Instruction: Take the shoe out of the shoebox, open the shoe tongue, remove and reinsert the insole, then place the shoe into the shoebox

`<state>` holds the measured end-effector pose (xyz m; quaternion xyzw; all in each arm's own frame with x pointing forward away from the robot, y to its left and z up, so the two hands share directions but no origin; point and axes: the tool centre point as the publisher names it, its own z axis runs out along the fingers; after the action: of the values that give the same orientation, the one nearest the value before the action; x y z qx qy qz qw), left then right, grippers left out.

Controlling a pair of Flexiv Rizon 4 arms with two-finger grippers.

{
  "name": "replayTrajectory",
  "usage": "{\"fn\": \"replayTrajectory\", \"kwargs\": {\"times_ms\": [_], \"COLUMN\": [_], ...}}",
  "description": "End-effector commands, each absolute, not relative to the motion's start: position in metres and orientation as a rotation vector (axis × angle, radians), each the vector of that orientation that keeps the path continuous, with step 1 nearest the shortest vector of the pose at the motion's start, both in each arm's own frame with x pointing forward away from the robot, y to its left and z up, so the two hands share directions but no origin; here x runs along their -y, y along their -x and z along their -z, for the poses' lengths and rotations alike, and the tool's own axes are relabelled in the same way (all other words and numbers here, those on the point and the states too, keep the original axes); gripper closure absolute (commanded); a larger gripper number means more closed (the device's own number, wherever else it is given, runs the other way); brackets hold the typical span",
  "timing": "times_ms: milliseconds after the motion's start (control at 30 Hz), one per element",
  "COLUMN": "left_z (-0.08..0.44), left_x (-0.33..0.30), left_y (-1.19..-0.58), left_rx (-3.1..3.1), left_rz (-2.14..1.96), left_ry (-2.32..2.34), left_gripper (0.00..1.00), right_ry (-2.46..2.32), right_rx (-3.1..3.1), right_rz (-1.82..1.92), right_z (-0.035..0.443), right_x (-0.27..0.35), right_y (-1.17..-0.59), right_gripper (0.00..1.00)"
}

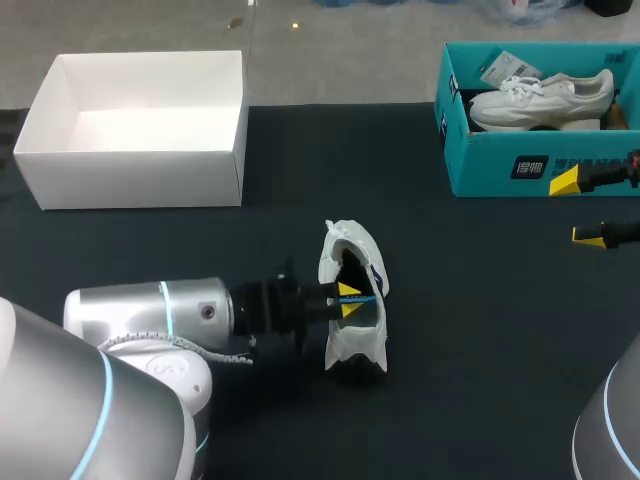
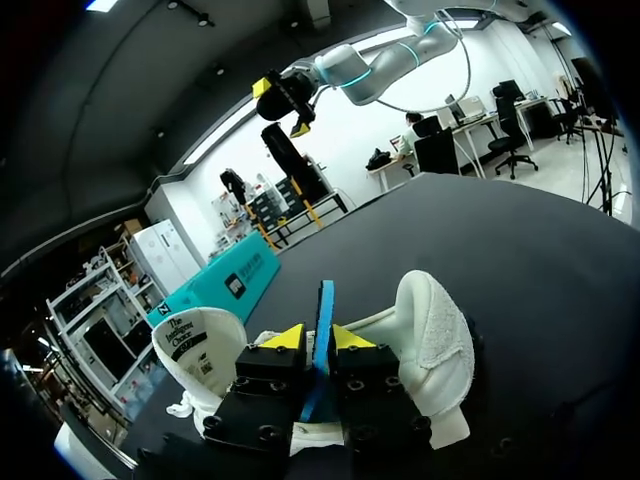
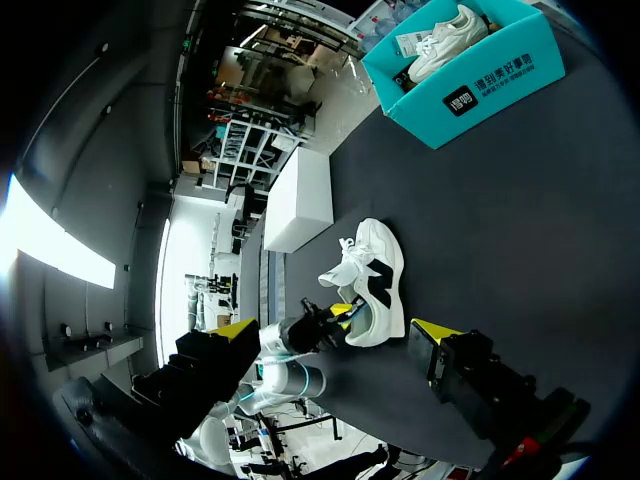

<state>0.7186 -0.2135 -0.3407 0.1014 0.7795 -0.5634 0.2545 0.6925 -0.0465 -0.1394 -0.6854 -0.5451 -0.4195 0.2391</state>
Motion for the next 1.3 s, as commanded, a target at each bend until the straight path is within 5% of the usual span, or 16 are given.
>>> {"fn": "replayTrajectory", "kwargs": {"times_ms": [33, 233, 500, 1233, 1300], "left_z": [0.326, 0.315, 0.328, 0.341, 0.337], "left_x": [0.212, 0.205, 0.200, 0.224, 0.221], "left_y": [-0.711, -0.701, -0.700, -0.709, -0.707], "left_rx": [-2.110, -2.129, -2.171, -2.176, -2.177], "left_rz": [1.532, 1.524, 1.508, 1.562, 1.555], "left_ry": [-0.275, -0.311, -0.290, -0.290, -0.293], "left_gripper": [0.65, 0.68, 1.00, 1.00, 0.67], "right_ry": [1.879, 1.879, 1.879, 1.879, 1.879], "right_rx": [1.492, 1.492, 1.492, 1.492, 1.492], "right_rz": [1.149, 1.149, 1.149, 1.149, 1.149], "right_z": [0.140, 0.140, 0.140, 0.140, 0.140], "right_x": [0.046, 0.046, 0.046, 0.046, 0.046], "right_y": [-0.692, -0.692, -0.692, -0.692, -0.692], "right_gripper": [0.00, 0.00, 0.00, 0.00, 0.00]}}
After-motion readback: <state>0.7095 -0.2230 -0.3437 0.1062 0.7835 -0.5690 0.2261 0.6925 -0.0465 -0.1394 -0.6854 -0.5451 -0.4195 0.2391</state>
